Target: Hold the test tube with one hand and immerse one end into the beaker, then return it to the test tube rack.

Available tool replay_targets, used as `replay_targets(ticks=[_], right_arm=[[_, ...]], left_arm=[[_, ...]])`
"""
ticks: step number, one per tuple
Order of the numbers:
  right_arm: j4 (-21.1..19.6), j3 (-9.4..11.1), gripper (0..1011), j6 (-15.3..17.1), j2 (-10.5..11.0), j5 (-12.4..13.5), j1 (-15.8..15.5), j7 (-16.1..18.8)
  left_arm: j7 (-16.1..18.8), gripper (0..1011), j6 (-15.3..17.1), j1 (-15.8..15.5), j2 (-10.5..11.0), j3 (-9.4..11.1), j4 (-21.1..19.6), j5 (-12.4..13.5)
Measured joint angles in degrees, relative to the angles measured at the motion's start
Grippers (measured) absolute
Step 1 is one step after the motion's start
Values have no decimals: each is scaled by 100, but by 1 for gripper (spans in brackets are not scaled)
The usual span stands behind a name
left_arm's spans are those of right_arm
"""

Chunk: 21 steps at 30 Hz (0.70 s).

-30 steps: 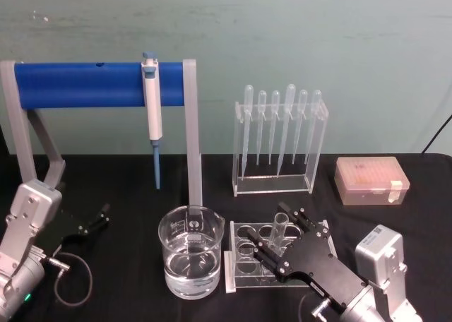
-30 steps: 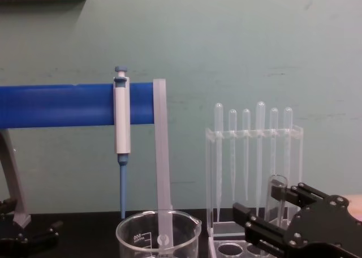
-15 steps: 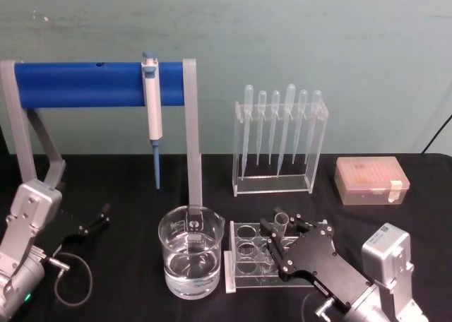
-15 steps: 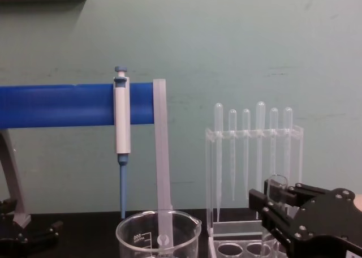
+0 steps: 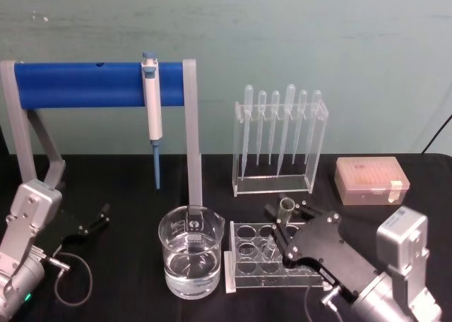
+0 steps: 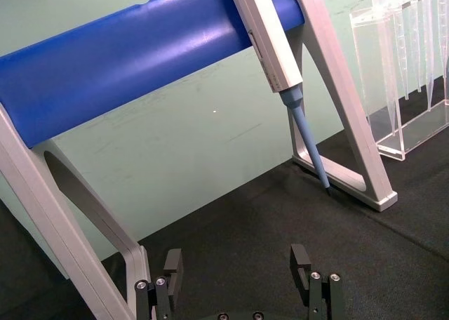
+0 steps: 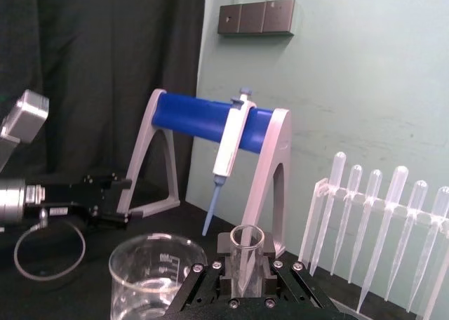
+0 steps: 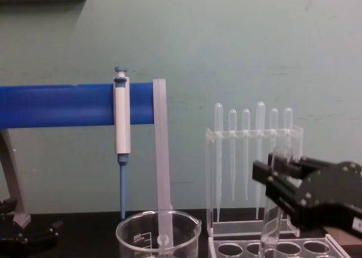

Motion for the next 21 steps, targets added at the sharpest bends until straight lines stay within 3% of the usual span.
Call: replay_targets(ticks=[6, 18, 21], right_arm=[[-251, 145, 225, 422, -36, 217, 4, 94], [-684, 374, 226, 1827, -12, 655, 277, 264], [-723, 388, 225, 1918, 14, 704, 317, 275]], left_arm=[[0, 1000, 0, 0, 0, 0, 0, 0], [0, 1000, 0, 0, 0, 0, 0, 0], [0, 1000, 0, 0, 0, 0, 0, 0]])
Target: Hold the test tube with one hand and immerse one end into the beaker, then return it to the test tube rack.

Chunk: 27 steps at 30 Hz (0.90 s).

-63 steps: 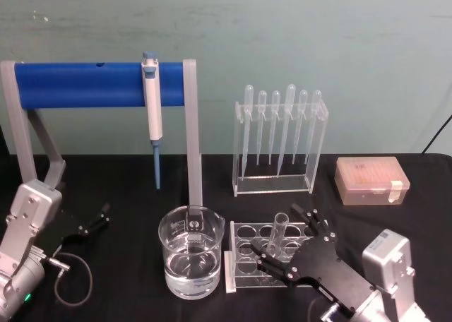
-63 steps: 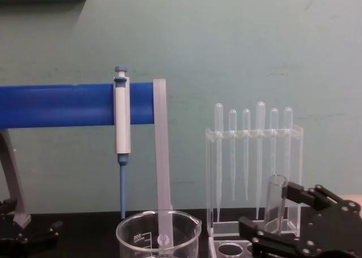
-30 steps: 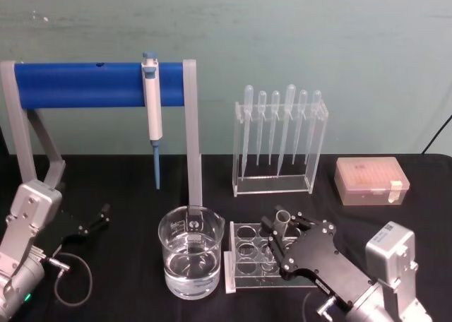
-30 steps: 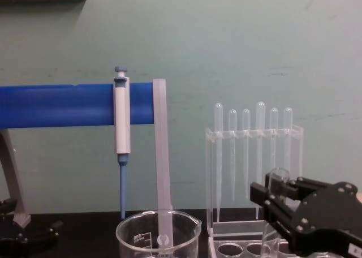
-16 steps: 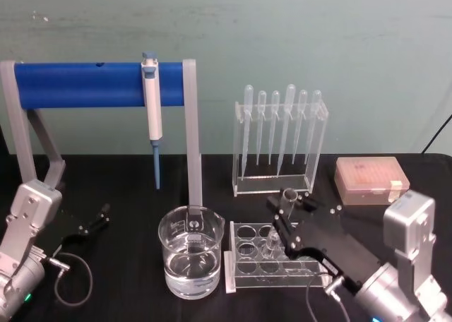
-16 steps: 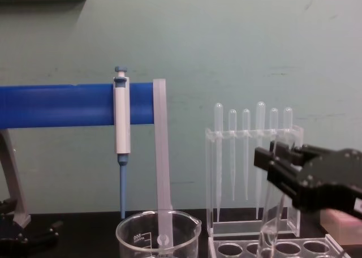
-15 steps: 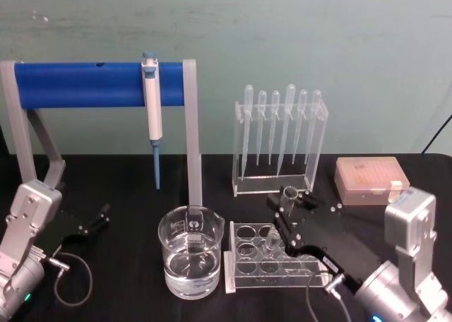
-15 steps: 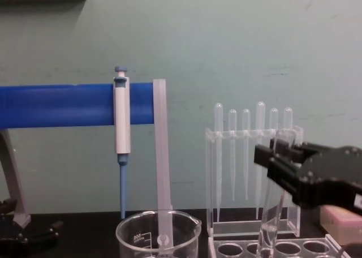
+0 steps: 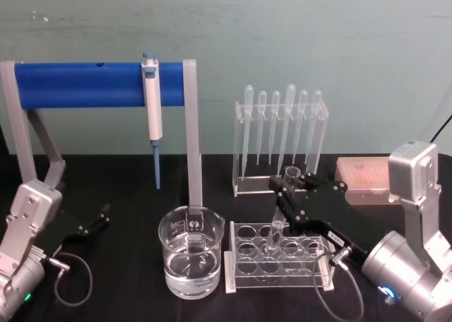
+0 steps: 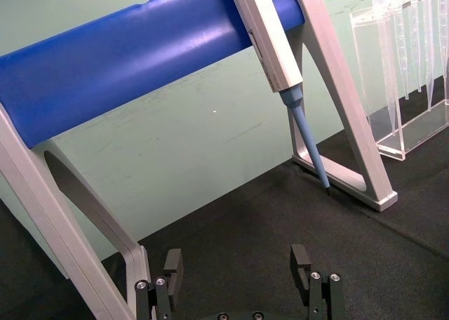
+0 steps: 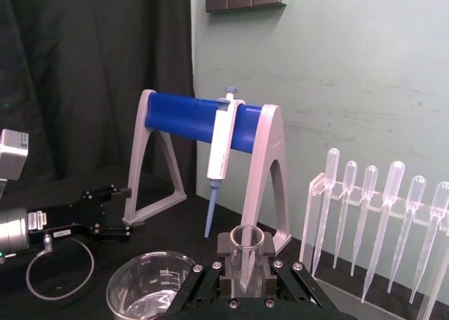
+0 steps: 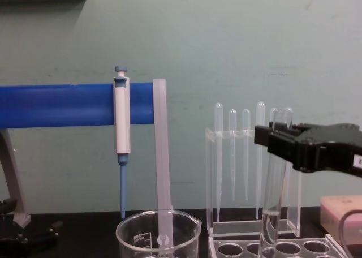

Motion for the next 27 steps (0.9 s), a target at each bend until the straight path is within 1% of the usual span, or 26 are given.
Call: replay_targets(ticks=[10, 15, 20, 23, 26, 27], right_arm=[[-170, 18, 225, 224, 109, 126, 169, 20], [-301, 0, 225, 314, 181, 166, 341, 52], [-339, -100, 225, 387, 193, 185, 528, 90], [-339, -235, 225, 439, 141, 186, 690, 92], [-336, -324, 225, 462, 89, 182, 779, 89], [-331, -394, 225, 481, 50, 174, 843, 88]], left_arm=[[0, 1000, 0, 0, 0, 0, 0, 0], [0, 1000, 0, 0, 0, 0, 0, 0], [0, 1000, 0, 0, 0, 0, 0, 0], [0, 1000, 0, 0, 0, 0, 0, 0], [0, 1000, 0, 0, 0, 0, 0, 0], [0, 1000, 0, 0, 0, 0, 0, 0]])
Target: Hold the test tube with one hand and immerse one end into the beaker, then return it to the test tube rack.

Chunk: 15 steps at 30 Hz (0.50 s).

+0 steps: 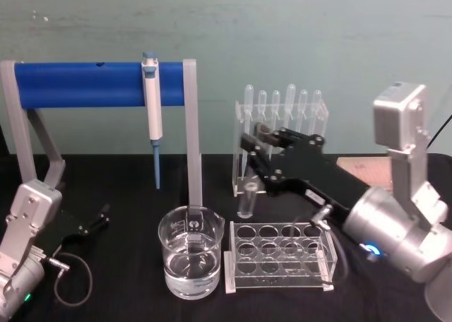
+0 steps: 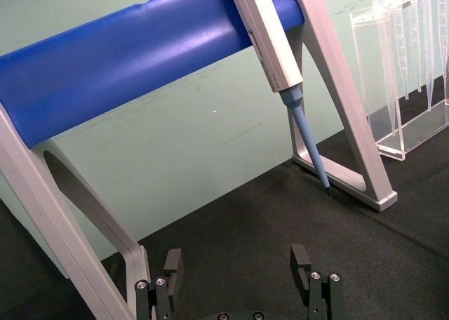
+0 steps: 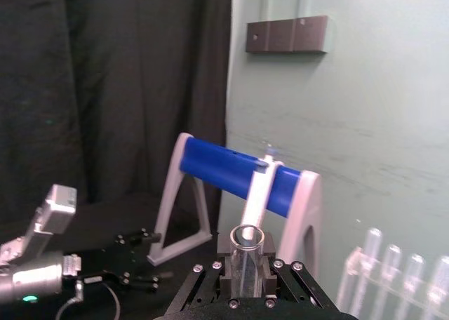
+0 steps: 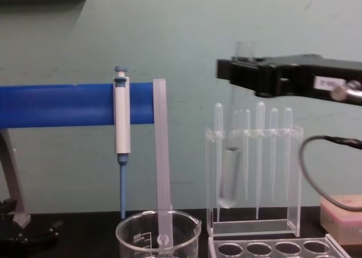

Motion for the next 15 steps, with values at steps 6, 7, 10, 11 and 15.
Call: replay_targets(ticks=[6, 7, 10, 11, 15], right_arm=[[103, -309, 225, 36, -182, -106, 234, -29], [123, -344, 225, 36, -204, -128, 258, -32], [240, -517, 225, 41, -331, -223, 378, -48], [262, -547, 225, 41, -357, -240, 397, -54], [395, -686, 225, 5, -485, -330, 474, -76]], left_arm=[[0, 1000, 0, 0, 0, 0, 0, 0], [0, 1000, 0, 0, 0, 0, 0, 0], [0, 1000, 0, 0, 0, 0, 0, 0], [0, 1000, 0, 0, 0, 0, 0, 0], [0, 1000, 0, 0, 0, 0, 0, 0]])
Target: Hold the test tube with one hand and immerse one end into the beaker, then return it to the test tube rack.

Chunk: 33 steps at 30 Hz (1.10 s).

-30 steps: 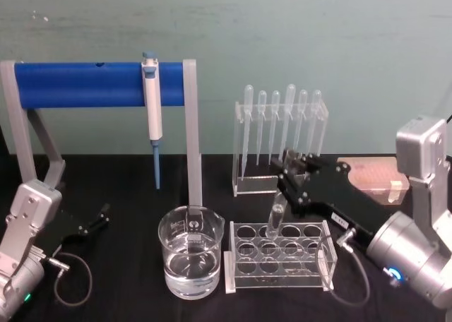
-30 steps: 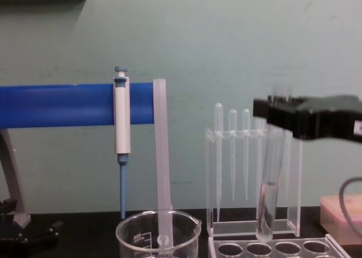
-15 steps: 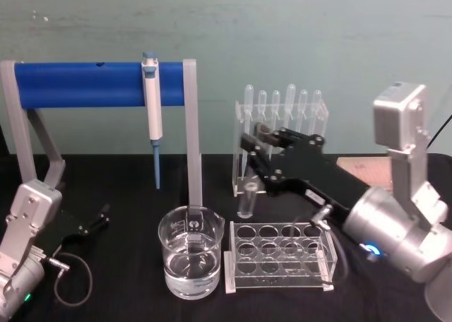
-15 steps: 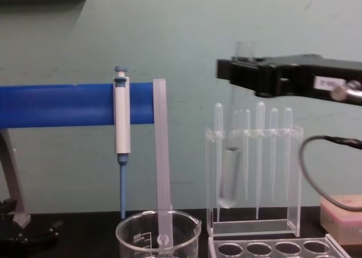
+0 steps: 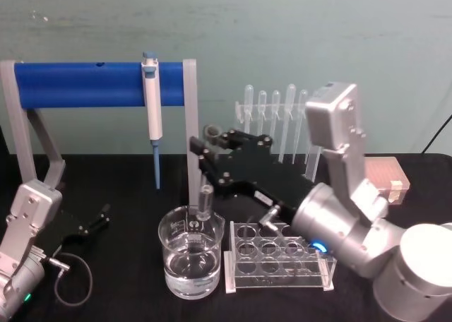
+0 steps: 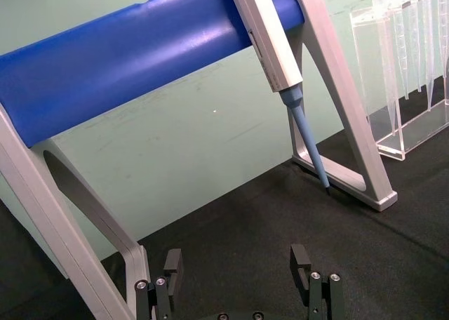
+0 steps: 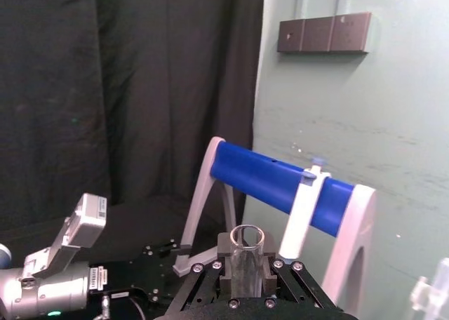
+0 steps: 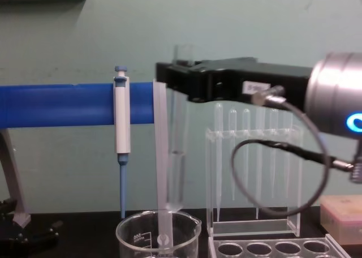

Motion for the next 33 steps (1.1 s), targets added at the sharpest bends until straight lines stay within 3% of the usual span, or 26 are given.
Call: replay_targets(ticks=[13, 33], right_arm=[[645, -246, 225, -244, -374, -221, 92, -43], [1497, -292, 225, -773, -579, -576, -105, 29]], left_arm=[[0, 1000, 0, 0, 0, 0, 0, 0], [0, 1000, 0, 0, 0, 0, 0, 0]])
